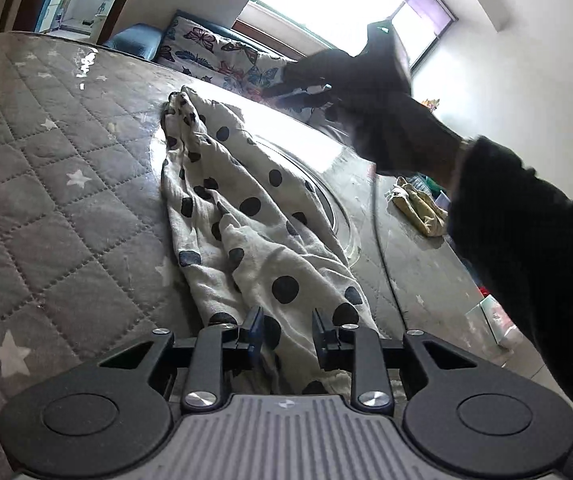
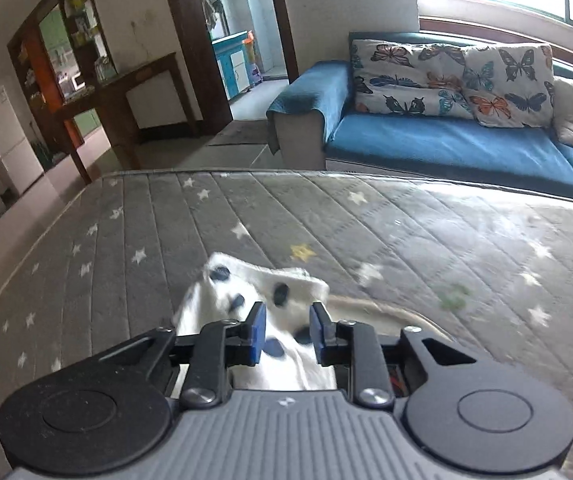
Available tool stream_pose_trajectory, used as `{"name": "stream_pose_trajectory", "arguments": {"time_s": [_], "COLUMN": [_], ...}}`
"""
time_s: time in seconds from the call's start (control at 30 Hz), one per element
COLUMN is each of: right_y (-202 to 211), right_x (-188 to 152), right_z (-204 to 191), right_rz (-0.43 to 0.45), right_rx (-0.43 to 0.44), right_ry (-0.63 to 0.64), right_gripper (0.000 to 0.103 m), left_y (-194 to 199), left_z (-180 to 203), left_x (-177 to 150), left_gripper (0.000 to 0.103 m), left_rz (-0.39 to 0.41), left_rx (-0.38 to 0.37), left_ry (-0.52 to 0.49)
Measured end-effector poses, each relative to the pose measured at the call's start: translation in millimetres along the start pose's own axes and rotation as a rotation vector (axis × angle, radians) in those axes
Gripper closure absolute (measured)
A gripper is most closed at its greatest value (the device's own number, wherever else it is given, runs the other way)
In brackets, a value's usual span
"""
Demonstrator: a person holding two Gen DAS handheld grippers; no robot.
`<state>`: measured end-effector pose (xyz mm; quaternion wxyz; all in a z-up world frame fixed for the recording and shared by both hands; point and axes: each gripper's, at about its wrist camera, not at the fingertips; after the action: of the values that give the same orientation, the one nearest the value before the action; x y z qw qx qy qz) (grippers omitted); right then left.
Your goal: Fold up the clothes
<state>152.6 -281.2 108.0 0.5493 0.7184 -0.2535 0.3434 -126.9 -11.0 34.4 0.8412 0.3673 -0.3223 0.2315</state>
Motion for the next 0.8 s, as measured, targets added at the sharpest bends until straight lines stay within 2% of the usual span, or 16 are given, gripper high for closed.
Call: {"name": "stream_pose_trajectory", "arguments": {"time_s": [0.13,0.17,0.2,0.27,0.53,0.6,0.7,0.77,0.8], "right_y": [44,38,49,74,161,184,217,222,226], "right_x": [-22,-17,-22,-34,-100,-118,-145,-157,-166], "right_z": [-6,11,12,7,-32,-43,-60,-59,-66], "right_rz": [-0.017,-0.026,-0.028,-0.033,-0.063,-0.07,-0.081,-0.103,-0.117], "right_rx": [0.034,0.041,0.057,0.09,0.233,0.272,0.329,0.366,0.386], "right_ry": [0.061,0.073,0.102,0.156,0.325,0.365,0.425,0.461,0.488], "right_gripper": [0.074,0.073,0.072,0.066,0.062,0.058,0.054,0.053,0.053], "left_y": [-2,-3,-3,-4,-12,-14,-16,-16,-16], "left_z": [2,3,3,4,7,6,6,8,10], "left_x": [-1,-1,0,0,2,2,2,2,2], "left_gripper": [0.074,0.074,0.074,0.074,0.072,0.072,0.078,0.091,0.092], "left_rz": [-0.004,-0.004,-0.004,-0.004,-0.012,-0.018,-0.012,-0.015,-0.015], "left_rx": [0.012,0.015,0.018,0.024,0.061,0.062,0.063,0.059,0.055], "left_ry": [-0.004,-0.004,-0.004,-0.005,-0.017,-0.009,-0.014,-0.021,-0.027]}}
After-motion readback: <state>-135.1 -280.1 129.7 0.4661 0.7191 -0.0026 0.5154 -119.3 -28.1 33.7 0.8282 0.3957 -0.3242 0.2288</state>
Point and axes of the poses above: each gripper's, at about its wrist camera, not at the fingertips, and y roughly against the way its jaws point, z to its right, x to its top, and after that the axes turned 7 degrees about z, right-handed
